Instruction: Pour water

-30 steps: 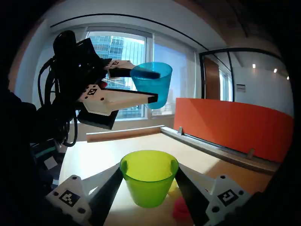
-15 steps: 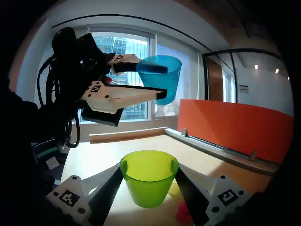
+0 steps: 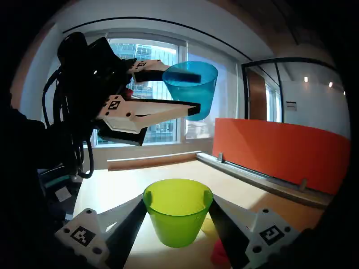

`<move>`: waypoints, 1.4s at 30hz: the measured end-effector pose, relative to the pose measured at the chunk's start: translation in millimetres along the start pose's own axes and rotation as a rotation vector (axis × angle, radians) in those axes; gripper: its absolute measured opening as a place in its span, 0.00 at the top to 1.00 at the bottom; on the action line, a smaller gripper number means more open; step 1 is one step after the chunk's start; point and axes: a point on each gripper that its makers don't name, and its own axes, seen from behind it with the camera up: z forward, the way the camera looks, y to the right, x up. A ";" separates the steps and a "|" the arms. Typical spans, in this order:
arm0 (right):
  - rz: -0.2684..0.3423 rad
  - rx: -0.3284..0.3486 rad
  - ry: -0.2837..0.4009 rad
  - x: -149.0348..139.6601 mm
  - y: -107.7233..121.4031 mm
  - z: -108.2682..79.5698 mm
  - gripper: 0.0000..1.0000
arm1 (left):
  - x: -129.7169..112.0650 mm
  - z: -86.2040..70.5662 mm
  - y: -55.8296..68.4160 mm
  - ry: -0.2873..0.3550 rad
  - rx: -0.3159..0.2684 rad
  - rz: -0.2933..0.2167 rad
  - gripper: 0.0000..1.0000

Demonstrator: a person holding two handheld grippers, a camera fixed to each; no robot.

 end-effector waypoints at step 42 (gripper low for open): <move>0.002 -0.002 0.015 4.8 4.1 -2.4 0.09 | 14.8 3.8 4.9 0.016 -0.010 0.117 0.19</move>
